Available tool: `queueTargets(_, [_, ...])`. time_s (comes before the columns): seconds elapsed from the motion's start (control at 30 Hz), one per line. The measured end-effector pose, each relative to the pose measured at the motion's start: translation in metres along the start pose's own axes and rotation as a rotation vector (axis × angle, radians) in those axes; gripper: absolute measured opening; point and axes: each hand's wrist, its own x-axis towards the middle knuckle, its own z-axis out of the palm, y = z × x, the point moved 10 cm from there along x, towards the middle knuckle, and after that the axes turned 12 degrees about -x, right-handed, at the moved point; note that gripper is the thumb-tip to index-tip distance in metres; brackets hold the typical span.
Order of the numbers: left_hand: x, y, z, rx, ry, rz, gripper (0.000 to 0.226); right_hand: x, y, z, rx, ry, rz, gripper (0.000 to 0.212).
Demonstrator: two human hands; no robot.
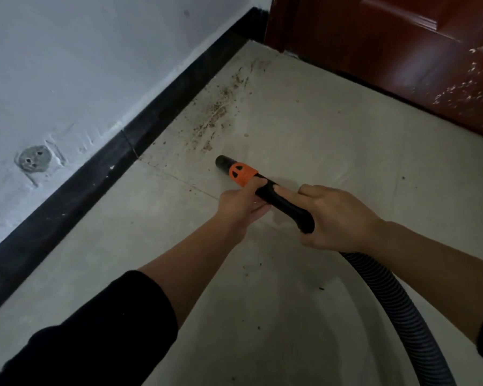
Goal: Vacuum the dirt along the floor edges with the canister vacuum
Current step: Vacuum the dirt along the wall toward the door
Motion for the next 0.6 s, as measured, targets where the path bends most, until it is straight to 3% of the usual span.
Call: queueTargets(0.6, [-0.037,-0.01,-0.055,0.012,0.062,-0.016,0.021,-0.016,-0.053,0.006,-0.022,-0.022,-0.08,0.093])
